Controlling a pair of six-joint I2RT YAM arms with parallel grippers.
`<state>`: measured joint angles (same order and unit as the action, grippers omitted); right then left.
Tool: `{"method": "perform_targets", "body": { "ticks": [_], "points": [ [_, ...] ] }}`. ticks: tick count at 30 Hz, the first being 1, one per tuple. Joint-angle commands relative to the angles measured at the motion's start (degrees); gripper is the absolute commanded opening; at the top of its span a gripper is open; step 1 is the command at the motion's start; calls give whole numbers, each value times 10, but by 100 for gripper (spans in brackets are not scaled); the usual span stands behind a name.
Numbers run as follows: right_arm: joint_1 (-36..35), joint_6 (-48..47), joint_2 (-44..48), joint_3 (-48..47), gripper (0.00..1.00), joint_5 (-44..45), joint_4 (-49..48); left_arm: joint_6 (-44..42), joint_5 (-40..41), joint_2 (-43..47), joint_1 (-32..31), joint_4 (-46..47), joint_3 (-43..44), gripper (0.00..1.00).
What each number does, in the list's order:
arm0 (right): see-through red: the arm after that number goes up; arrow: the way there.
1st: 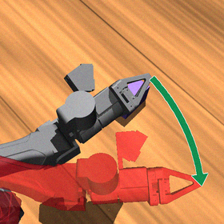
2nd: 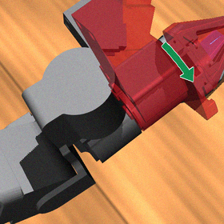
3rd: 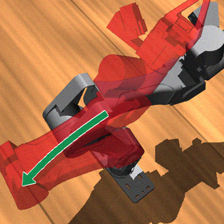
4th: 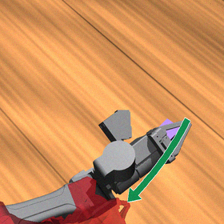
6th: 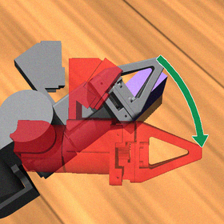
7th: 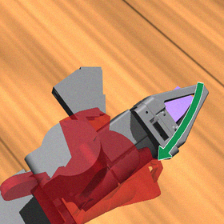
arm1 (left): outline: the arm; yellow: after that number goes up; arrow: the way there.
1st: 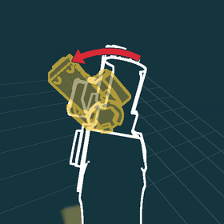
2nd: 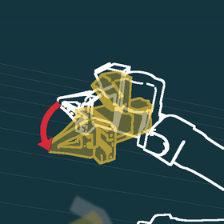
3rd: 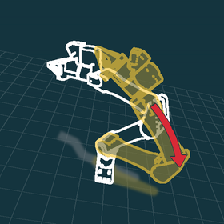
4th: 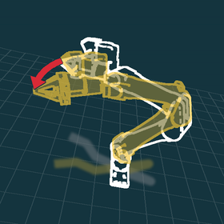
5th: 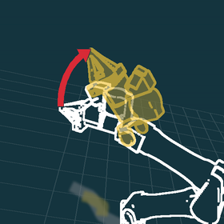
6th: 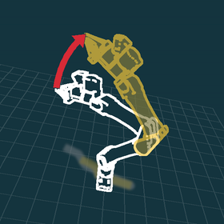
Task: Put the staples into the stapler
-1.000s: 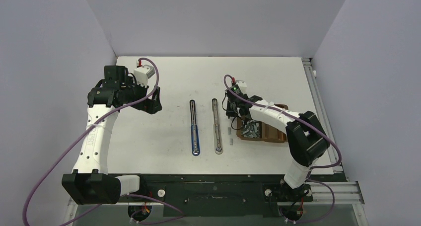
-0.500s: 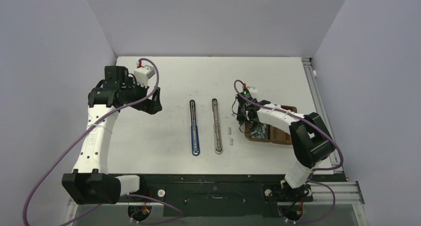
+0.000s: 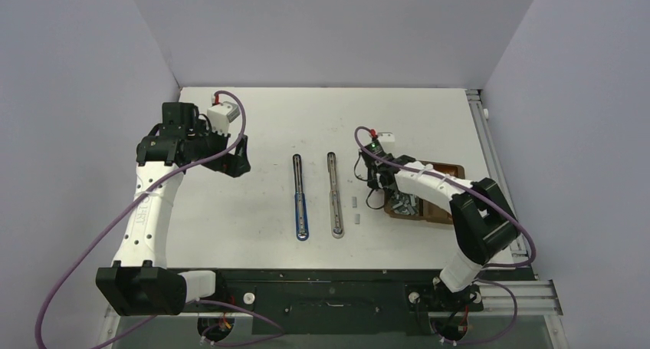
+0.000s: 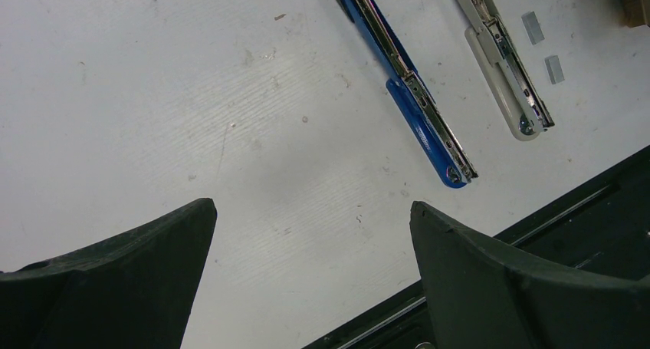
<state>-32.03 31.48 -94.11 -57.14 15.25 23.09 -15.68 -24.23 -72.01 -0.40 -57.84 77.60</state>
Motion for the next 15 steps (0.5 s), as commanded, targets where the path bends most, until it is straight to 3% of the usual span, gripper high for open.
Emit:
{"method": "perform_targets", "body": {
  "ticks": [1,15],
  "points": [
    [-32,-8,-28,-42,9,78,20,-6,-2,14,0,12,3,96],
    [-94,2,-117,-96,9,208,67,-8,0,12,0,14,0,96]
  ]
}}
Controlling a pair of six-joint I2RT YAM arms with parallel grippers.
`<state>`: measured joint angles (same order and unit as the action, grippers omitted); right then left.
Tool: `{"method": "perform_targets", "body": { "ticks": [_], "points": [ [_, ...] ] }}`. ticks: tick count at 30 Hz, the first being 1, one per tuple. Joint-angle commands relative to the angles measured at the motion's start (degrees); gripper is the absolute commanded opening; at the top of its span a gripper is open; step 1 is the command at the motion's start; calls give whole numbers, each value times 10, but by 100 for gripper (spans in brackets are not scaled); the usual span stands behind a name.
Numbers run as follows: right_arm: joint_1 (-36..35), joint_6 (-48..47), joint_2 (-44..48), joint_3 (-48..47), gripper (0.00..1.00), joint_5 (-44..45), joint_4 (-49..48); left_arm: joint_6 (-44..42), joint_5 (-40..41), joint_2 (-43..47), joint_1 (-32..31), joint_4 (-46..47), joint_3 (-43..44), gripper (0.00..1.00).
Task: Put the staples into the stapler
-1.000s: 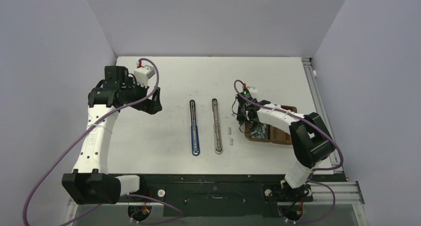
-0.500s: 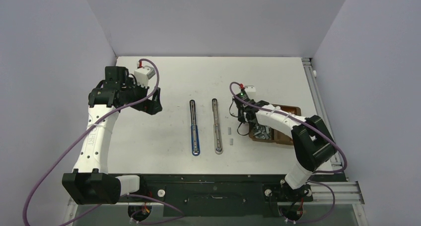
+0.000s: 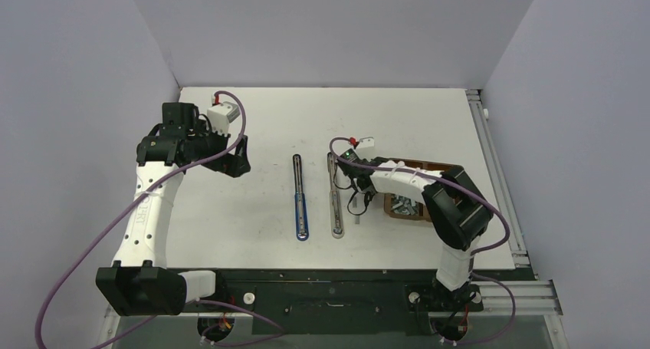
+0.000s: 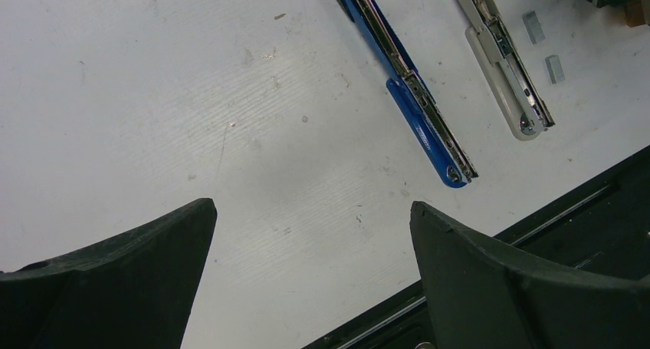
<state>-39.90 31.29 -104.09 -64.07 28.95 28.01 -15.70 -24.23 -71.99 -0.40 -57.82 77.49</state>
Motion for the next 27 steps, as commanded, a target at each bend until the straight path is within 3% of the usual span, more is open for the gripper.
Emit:
{"method": "perform_targets", "body": {
  "ticks": [1,4,7,9,19,27],
  "points": [
    [-20,5,-24,-31,9,80,21,-8,-1,12,1,15,1,96],
    [-36,10,-44,-46,11,108,34,-7,-1,11,0,15,2,96],
    [-50,12,-48,-54,24,106,37,-7,-1,9,0,15,1,96],
    [-55,11,-35,-54,27,96,32,-7,-1,9,0,15,2,96],
    [-44,6,15,-44,29,49,20,-5,-4,4,0,19,3,96],
    [-42,1,5,-40,28,-4,-1,-6,-3,5,0,18,3,96]
  ]
}}
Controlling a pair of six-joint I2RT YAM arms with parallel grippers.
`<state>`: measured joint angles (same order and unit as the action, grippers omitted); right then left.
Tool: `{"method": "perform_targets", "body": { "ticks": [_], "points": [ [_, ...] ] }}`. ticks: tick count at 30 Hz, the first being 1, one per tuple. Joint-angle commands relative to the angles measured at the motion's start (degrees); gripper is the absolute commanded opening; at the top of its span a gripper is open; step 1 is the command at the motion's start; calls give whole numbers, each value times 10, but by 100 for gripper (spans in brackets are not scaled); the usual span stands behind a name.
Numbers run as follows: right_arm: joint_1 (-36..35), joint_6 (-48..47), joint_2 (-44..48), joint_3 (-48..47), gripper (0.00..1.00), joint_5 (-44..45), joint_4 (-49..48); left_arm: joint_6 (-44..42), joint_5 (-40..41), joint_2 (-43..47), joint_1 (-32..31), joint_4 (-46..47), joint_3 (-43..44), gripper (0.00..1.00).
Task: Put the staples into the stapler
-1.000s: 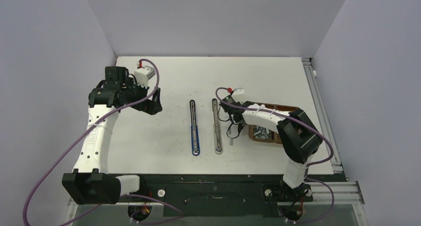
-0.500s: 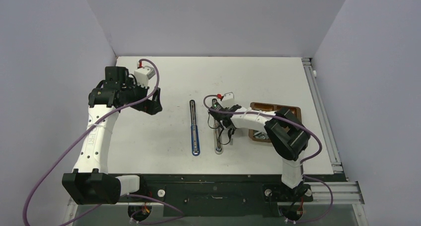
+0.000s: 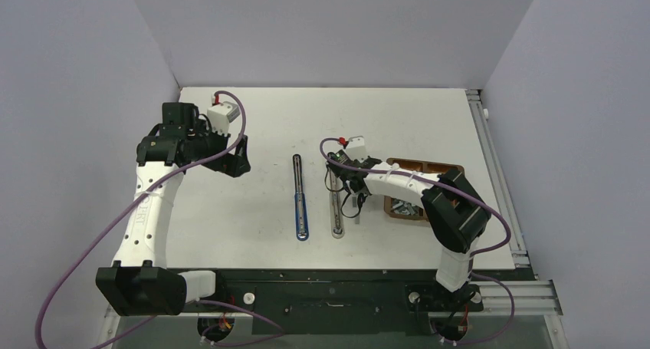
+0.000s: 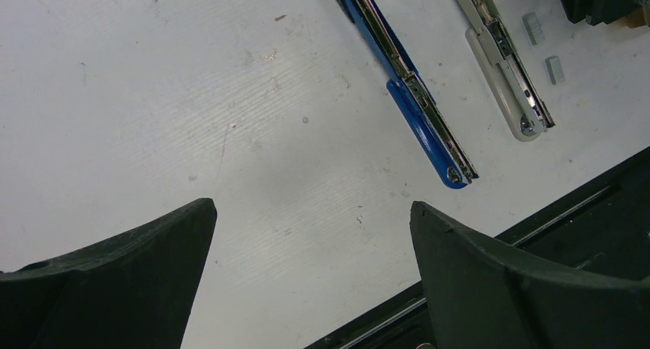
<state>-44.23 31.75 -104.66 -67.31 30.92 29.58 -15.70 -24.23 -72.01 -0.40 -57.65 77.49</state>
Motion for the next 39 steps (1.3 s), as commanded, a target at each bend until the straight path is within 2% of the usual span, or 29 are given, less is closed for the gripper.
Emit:
{"method": "perform_targets", "body": {
  "ticks": [1,10,15,23,39],
  "points": [
    [2,0,8,-7,28,-24,-16,-6,-4,5,1,15,4,96],
    [32,31,30,41,29,-63,-44,-6,-5,4,1,14,5,96],
    [49,42,35,75,36,-87,-79,-6,-4,2,0,11,10,96],
    [49,45,46,95,37,-95,-110,-9,-2,1,1,7,17,96],
    [49,48,49,120,23,-95,-119,-8,-4,-2,0,4,23,96]
  ]
}}
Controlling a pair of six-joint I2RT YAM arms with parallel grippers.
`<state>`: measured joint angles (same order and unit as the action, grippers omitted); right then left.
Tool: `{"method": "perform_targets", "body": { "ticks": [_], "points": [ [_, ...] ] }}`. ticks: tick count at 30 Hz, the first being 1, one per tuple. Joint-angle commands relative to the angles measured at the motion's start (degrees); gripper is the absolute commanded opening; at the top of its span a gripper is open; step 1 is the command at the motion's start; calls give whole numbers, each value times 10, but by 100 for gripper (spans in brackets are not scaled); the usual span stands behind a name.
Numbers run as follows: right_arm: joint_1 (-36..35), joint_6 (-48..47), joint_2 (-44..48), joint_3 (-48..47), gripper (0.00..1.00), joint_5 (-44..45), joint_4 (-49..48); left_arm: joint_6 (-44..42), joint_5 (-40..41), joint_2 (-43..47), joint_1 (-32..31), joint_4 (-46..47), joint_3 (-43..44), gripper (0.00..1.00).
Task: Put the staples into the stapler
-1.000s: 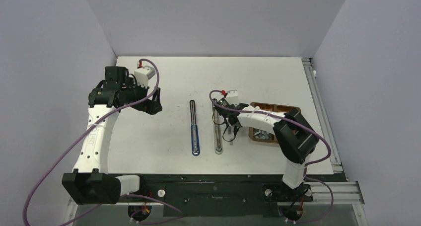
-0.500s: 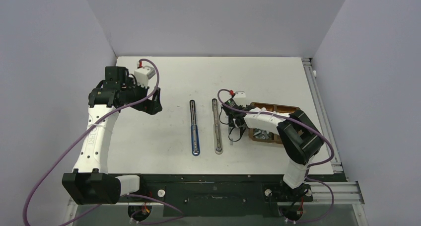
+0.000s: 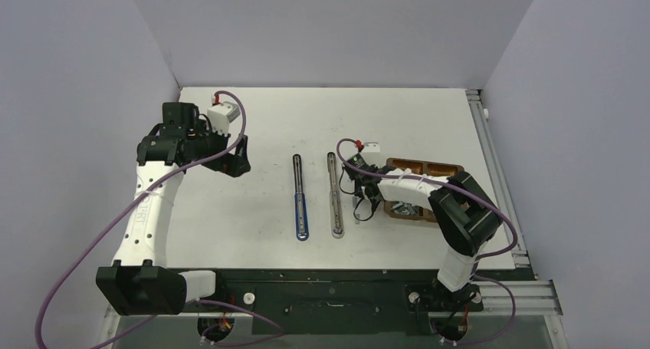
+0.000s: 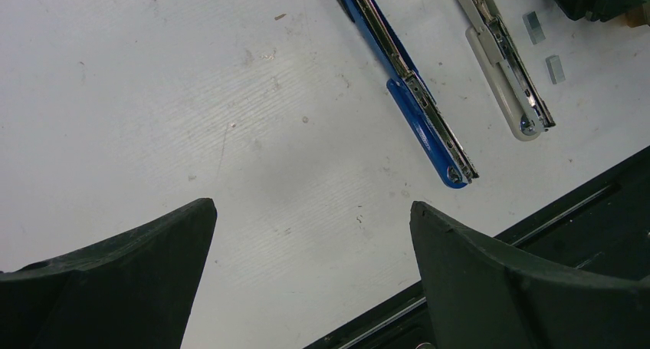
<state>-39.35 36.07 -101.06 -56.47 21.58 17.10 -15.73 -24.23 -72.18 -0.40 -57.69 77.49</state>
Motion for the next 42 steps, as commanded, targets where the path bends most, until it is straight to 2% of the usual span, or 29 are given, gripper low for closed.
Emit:
{"method": "perform_targets", "body": {
  "ticks": [1,6,11,15,19,23,30,37,42],
  "points": [
    [1,6,12,11,22,-3,5,-8,-3,0,0,4,24,96],
    [2,8,25,13,13,-6,8,-10,-7,6,-1,2,26,96],
    [6,-4,67,-13,11,-36,26,-14,-39,4,-2,2,44,96],
    [21,-10,106,-51,11,-120,43,-27,-93,18,-7,27,41,96],
    [36,-12,131,-94,11,-230,50,-83,-129,61,-16,76,14,96],
    [48,3,146,-120,11,-361,27,-171,-117,137,-48,183,-52,96],
    [60,81,144,-145,11,-581,-77,-452,-38,283,-172,409,-246,96],
    [53,216,138,-140,12,-704,-238,-657,-52,328,-242,508,-349,96],
    [37,283,130,-126,12,-747,-326,-723,-89,342,-250,596,-398,96]
  ]
}}
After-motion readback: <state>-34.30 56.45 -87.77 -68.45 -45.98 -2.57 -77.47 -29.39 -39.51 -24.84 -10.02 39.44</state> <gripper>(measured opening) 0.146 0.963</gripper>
